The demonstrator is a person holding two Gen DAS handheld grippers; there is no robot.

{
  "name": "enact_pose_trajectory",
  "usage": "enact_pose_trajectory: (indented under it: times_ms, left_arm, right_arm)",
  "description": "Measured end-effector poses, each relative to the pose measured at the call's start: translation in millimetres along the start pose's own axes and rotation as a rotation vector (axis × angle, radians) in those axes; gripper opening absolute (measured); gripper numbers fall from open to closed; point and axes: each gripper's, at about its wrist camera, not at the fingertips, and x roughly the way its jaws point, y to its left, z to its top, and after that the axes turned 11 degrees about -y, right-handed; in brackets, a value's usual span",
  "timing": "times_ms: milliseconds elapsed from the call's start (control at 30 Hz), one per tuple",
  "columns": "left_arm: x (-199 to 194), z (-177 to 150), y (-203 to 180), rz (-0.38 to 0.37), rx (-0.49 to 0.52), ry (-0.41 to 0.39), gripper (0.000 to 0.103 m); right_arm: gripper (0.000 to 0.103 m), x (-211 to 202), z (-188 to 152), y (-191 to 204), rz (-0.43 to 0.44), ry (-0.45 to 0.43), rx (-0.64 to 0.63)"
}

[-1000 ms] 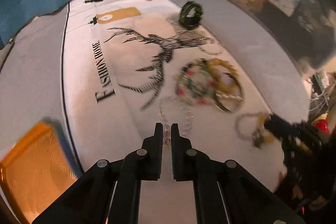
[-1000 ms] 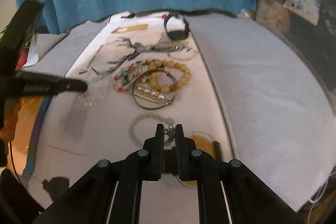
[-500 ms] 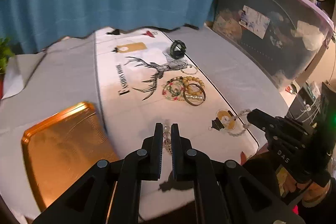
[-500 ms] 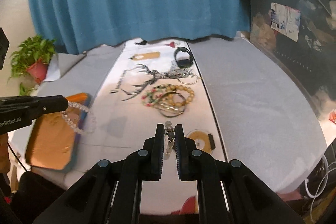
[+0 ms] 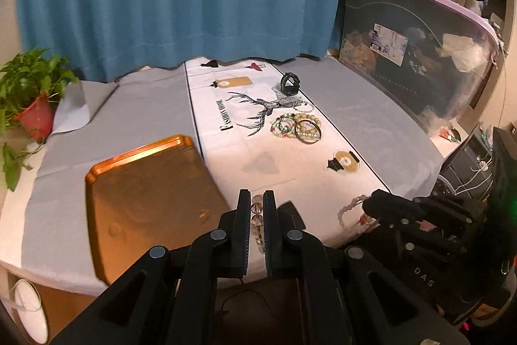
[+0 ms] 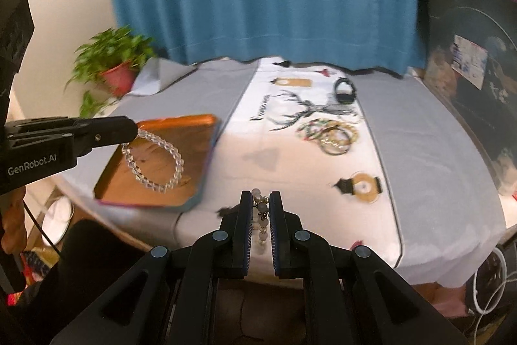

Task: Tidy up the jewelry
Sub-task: 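Carry the clear bracelet over the orange tray while the right gripper carries the pearl bracelet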

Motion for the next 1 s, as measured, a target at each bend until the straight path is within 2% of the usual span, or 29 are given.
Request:
enact_pose_trajectory:
  times_ms: [433, 1000]
  left_arm:
    - [-48.5, -33.4, 14.8, 0.027, -0.024, -0.034, 0.005]
    - [-51.3, -54.4, 52.5, 0.052, -0.091, -0.013, 0.005]
  right_arm:
    - [0.011, -34.0, -14.3, 52.2, 0.06, -0.001, -0.095]
    - [0.011, -21.0, -18.8, 80.8, 0.097, 0.049, -0.143]
